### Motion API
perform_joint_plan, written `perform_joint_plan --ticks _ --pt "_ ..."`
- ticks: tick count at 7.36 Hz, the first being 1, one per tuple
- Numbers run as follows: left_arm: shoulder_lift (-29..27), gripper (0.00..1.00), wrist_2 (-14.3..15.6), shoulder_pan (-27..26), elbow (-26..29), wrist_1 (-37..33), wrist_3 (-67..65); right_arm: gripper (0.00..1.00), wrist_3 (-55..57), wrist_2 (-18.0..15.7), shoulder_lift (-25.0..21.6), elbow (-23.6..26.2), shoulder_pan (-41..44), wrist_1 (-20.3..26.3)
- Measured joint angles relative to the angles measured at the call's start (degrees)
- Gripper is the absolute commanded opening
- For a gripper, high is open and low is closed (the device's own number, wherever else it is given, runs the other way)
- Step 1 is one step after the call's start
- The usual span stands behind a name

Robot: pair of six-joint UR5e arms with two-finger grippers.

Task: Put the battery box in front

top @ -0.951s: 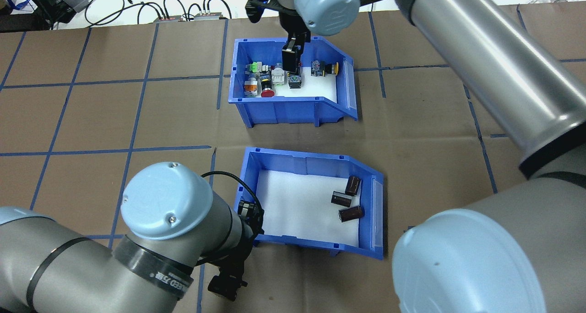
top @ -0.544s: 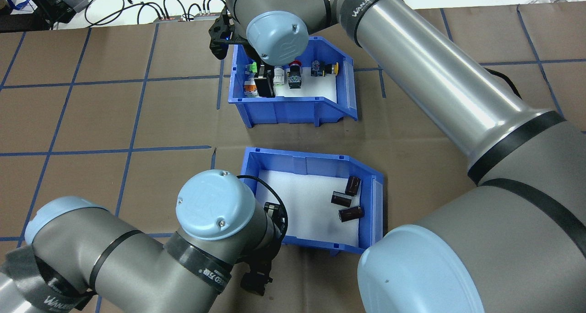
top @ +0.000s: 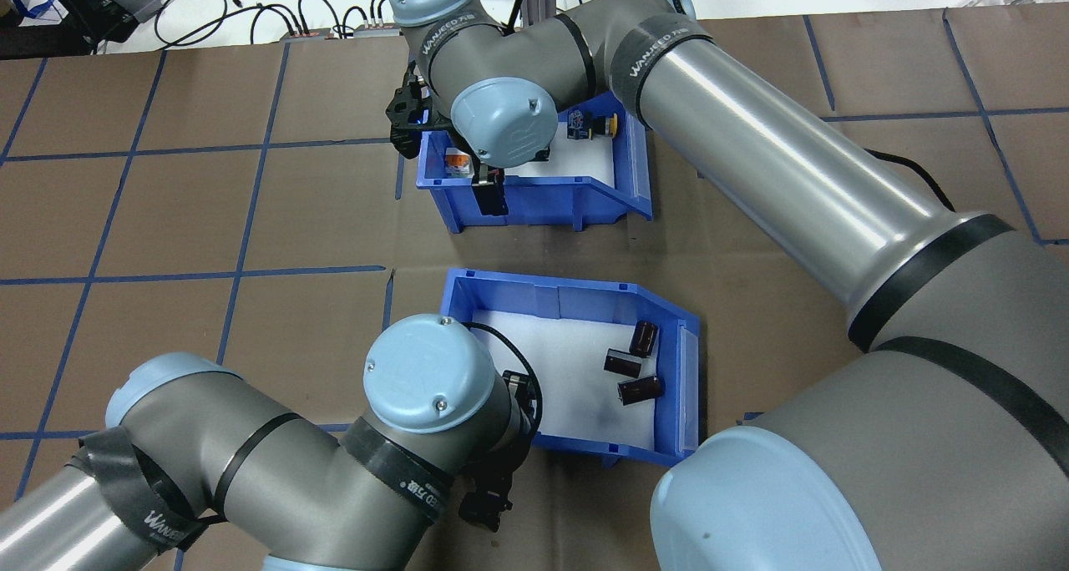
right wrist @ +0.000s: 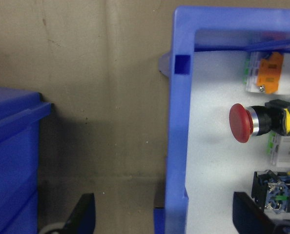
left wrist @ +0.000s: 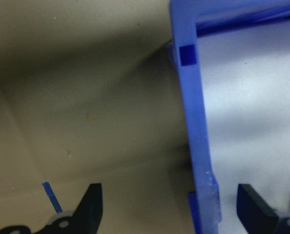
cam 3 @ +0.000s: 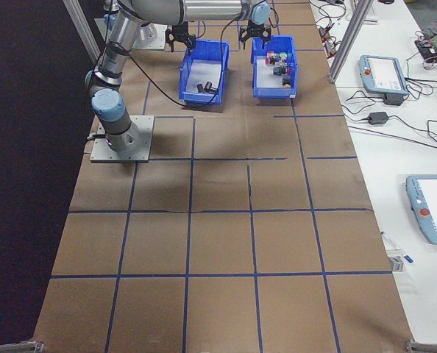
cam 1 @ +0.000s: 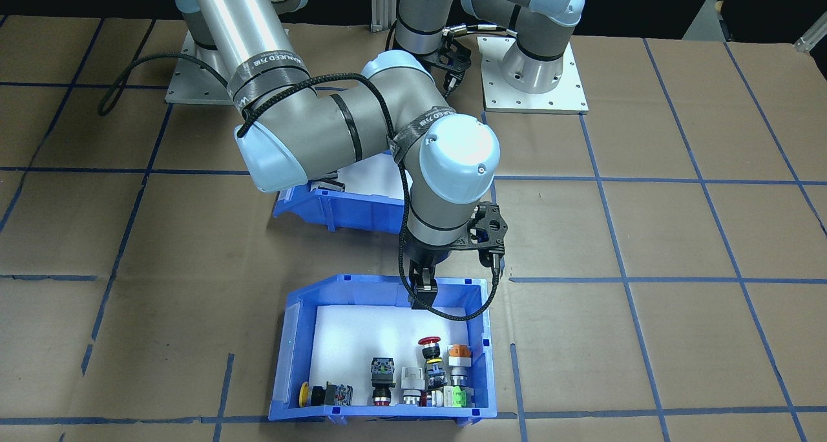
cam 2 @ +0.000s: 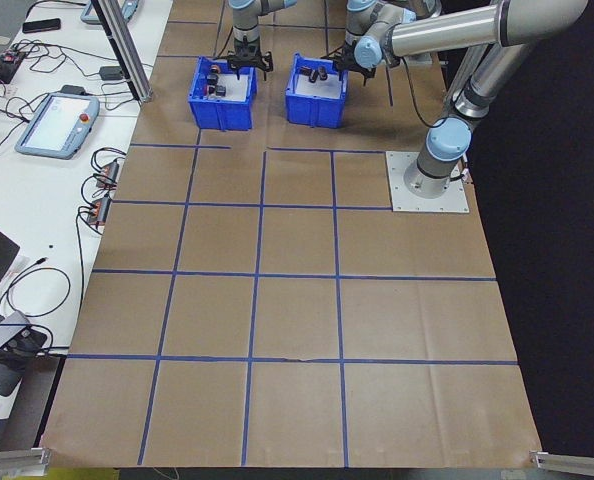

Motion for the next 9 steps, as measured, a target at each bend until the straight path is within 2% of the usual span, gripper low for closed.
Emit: perform_joint_plan --ticks 1,2,3,4,5,6,7,9 --pt "-1.2 0.94 0.0 -0.1 -0.2 1.6 0.0 0.96 0.2 -0.1 0.6 0.6 0.0 -0.7" --pt "-3.0 0.93 0.1 -0.1 -0.3 3.6 -0.1 0.84 0.4 -0.3 1.1 1.5 0.0 -1.0" --pt "-4.5 0.66 1.4 -0.2 -0.4 5.9 -0.1 0.61 0.6 -0.5 1.3 2.2 0.0 -1.2" --pt "-5.4 0.32 4.2 -0.4 -0.5 7.7 -0.3 0.35 0.6 -0.6 1.3 2.6 0.0 -1.2" --pt "-5.8 0.16 5.7 -0.7 -0.5 8.5 -0.8 0.11 0.6 -1.0 1.4 2.7 0.0 -1.2" --pt "-6.0 0.07 5.5 -1.0 -0.7 8.9 -1.9 0.06 0.4 -1.9 1.4 2.6 0.0 -1.2" --pt "-6.2 0.01 4.0 -1.0 -1.0 9.4 -3.6 0.06 0.3 -3.1 1.2 2.4 0.0 -1.2" --pt "-6.2 0.01 -0.3 -1.0 -1.5 11.9 -4.8 0.06 0.3 -4.4 0.3 1.9 -0.1 -1.1"
